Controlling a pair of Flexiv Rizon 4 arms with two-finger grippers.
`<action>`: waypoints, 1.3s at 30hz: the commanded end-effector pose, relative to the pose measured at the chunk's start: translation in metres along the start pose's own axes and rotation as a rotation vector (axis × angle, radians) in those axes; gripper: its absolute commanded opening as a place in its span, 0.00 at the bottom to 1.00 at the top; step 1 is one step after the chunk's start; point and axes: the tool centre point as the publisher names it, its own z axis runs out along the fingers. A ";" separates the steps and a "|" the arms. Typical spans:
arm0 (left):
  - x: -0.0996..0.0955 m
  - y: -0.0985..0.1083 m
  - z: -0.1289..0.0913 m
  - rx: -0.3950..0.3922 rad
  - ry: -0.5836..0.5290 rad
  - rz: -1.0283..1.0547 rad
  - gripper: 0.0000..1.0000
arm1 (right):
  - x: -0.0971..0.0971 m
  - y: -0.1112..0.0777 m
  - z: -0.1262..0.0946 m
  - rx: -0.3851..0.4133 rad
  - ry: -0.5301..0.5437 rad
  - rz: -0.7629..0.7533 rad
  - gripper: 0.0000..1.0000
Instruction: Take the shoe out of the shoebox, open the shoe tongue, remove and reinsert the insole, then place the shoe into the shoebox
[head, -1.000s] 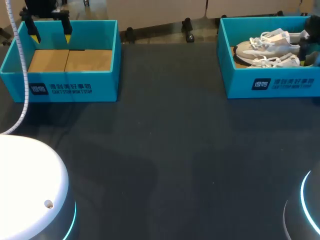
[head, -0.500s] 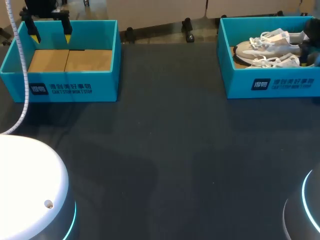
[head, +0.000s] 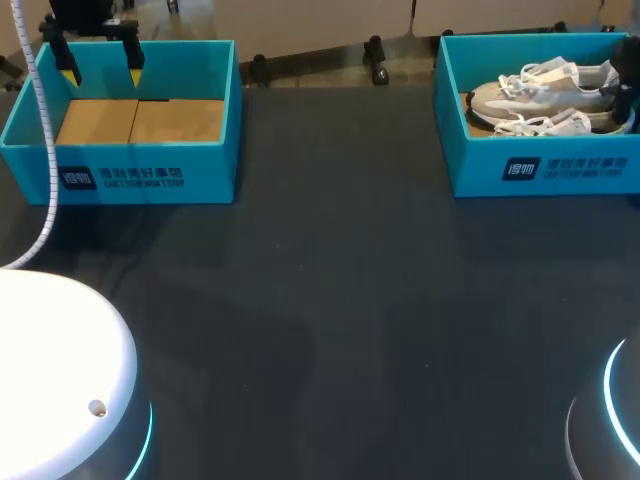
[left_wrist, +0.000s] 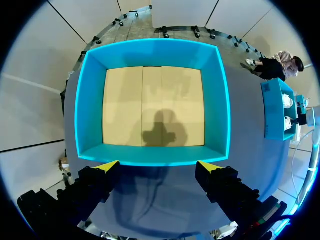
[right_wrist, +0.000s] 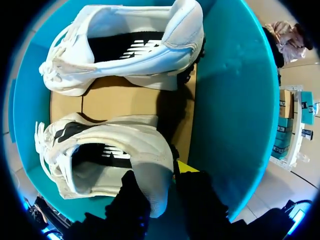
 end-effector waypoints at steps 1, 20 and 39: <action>0.000 0.000 0.000 0.000 0.000 0.000 1.00 | 0.008 0.000 0.003 -0.001 0.003 0.006 0.00; 0.000 0.000 0.000 0.000 0.000 0.000 1.00 | 0.000 -0.015 -0.058 -0.091 -0.072 0.104 0.00; 0.000 0.000 0.000 0.000 0.000 0.000 1.00 | -0.034 -0.010 -0.132 -0.130 -0.160 0.226 0.00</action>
